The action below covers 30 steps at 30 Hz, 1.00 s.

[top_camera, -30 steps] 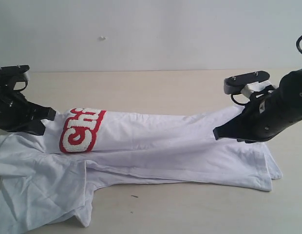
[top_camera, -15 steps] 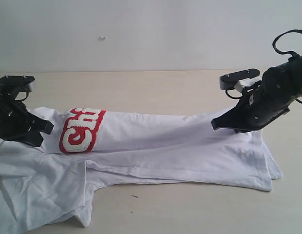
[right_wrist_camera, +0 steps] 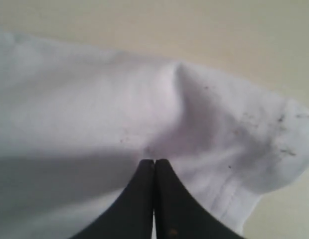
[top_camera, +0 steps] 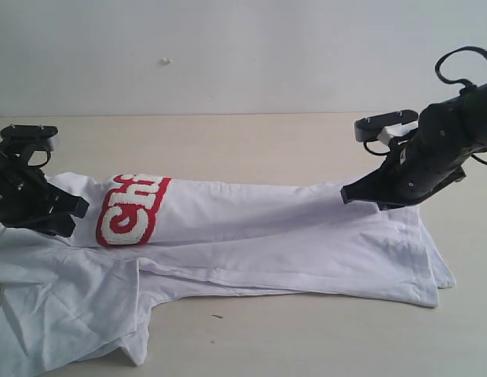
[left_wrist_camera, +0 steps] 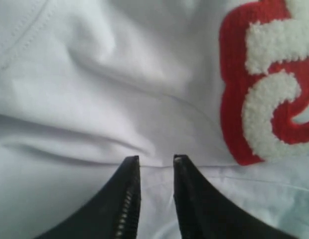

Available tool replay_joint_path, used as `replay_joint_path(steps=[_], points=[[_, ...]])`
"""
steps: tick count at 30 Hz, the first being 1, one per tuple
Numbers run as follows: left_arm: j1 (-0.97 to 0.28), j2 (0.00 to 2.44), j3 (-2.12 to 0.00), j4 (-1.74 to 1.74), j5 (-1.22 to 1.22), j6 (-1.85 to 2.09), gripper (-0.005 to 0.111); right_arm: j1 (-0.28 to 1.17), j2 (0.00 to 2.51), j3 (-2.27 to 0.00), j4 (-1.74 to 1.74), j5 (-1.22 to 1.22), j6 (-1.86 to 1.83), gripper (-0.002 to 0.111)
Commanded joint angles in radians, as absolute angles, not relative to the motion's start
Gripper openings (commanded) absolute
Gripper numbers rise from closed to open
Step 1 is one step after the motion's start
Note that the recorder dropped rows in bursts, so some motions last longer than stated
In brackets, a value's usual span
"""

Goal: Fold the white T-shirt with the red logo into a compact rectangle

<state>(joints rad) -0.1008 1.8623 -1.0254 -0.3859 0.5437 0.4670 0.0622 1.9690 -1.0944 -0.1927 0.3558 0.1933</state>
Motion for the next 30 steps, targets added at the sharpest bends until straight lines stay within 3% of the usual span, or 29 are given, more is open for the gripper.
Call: replay_joint_path(steps=[1, 13, 24, 30], points=[[-0.098, 1.847, -1.023, -0.39, 0.548, 0.466, 0.026, 0.058, 1.88, -1.104, -0.103, 0.386, 0.141, 0.0], [-0.1, 1.727, -1.014, -0.474, 0.579, 0.563, 0.026, 0.058, 2.009, -1.063, 0.13, 0.353, -0.104, 0.0], [-0.145, 1.926, -0.955, -0.512, 0.582, 0.704, 0.026, 0.058, 2.023, -1.063, 0.097, 0.327, -0.104, 0.0], [-0.148, 1.894, -1.023, -0.496, 0.637, 0.698, 0.026, 0.058, 2.023, -1.065, 0.097, 0.323, -0.104, 0.0]])
